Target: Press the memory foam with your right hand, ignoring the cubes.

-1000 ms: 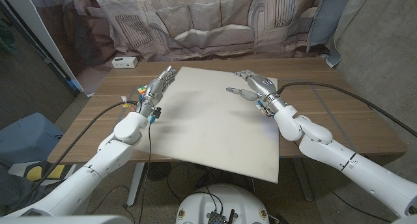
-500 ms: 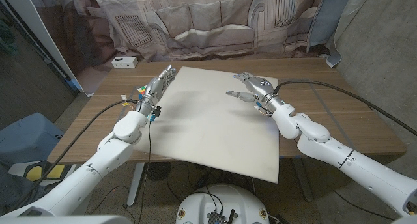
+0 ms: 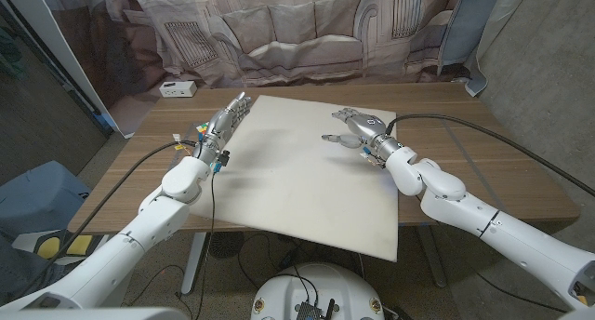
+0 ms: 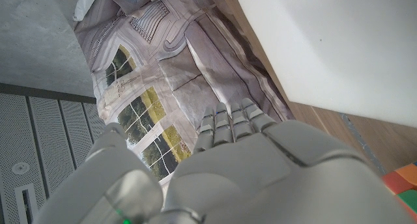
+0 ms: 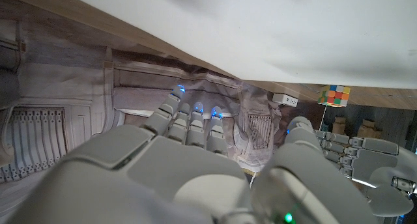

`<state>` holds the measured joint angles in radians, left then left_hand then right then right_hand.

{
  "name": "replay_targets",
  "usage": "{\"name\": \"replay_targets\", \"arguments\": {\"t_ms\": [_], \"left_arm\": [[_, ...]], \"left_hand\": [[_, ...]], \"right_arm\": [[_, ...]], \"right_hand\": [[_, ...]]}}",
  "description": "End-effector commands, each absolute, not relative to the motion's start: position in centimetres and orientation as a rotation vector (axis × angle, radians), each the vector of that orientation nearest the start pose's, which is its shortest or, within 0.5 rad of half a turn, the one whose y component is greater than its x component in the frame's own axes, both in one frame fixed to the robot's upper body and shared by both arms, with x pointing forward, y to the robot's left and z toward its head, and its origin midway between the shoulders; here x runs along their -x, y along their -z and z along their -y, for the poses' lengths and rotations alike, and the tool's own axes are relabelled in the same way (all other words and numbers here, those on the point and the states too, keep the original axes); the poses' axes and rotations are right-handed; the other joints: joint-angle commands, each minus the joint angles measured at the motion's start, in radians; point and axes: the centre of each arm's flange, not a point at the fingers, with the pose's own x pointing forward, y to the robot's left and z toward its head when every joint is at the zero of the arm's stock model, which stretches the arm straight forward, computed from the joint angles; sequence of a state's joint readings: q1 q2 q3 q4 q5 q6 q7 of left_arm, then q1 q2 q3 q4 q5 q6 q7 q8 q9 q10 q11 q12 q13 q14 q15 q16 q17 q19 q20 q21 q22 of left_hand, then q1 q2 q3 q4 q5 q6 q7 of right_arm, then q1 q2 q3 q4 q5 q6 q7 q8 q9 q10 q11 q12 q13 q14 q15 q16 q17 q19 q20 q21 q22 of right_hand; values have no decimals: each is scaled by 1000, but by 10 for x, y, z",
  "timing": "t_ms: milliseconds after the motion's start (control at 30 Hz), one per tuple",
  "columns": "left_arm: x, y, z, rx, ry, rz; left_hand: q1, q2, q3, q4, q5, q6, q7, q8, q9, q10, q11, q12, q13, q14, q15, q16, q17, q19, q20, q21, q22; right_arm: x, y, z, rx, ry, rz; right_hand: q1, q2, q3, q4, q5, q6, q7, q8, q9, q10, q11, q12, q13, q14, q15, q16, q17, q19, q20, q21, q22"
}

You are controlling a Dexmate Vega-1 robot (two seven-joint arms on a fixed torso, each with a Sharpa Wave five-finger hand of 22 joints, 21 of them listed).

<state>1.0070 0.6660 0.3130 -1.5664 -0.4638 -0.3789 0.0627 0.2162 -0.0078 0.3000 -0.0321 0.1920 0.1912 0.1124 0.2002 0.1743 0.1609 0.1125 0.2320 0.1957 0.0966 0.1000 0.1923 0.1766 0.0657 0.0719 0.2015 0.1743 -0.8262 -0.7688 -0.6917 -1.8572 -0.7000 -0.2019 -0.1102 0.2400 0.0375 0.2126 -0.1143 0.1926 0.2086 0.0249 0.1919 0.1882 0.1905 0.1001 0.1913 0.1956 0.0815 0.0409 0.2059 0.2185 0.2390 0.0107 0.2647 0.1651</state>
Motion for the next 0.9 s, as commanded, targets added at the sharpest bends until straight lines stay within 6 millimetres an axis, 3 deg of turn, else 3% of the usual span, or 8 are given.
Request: {"name": "replay_targets", "arguments": {"t_ms": [33, 900], "left_arm": [[-582, 7, -298, -217, 190, 768], [-581, 8, -295, -237, 190, 755]], "left_hand": [[3, 11, 0, -5, 0, 11, 1, -4, 4, 4, 0, -3, 0, 4, 4, -1, 4, -3, -2, -3, 3], [3, 13, -1, -9, -2, 13, 0, -6, 4, 5, -3, -5, 0, 6, 2, -2, 4, -6, 0, -5, 4]], "right_arm": [[-583, 21, 158, 1506, -26, 726], [-596, 32, 157, 1561, -47, 615]], "right_hand": [[8, 12, 1, -4, 4, -9, 0, -1, 6, -11, 0, -3, 1, -5, 2, -2, -1, -7, -2, -9, 5], [11, 18, 2, -7, 1, -27, -4, -4, 6, -28, -1, -3, 1, -20, 3, -4, -2, -17, 1, -25, 6]]}}
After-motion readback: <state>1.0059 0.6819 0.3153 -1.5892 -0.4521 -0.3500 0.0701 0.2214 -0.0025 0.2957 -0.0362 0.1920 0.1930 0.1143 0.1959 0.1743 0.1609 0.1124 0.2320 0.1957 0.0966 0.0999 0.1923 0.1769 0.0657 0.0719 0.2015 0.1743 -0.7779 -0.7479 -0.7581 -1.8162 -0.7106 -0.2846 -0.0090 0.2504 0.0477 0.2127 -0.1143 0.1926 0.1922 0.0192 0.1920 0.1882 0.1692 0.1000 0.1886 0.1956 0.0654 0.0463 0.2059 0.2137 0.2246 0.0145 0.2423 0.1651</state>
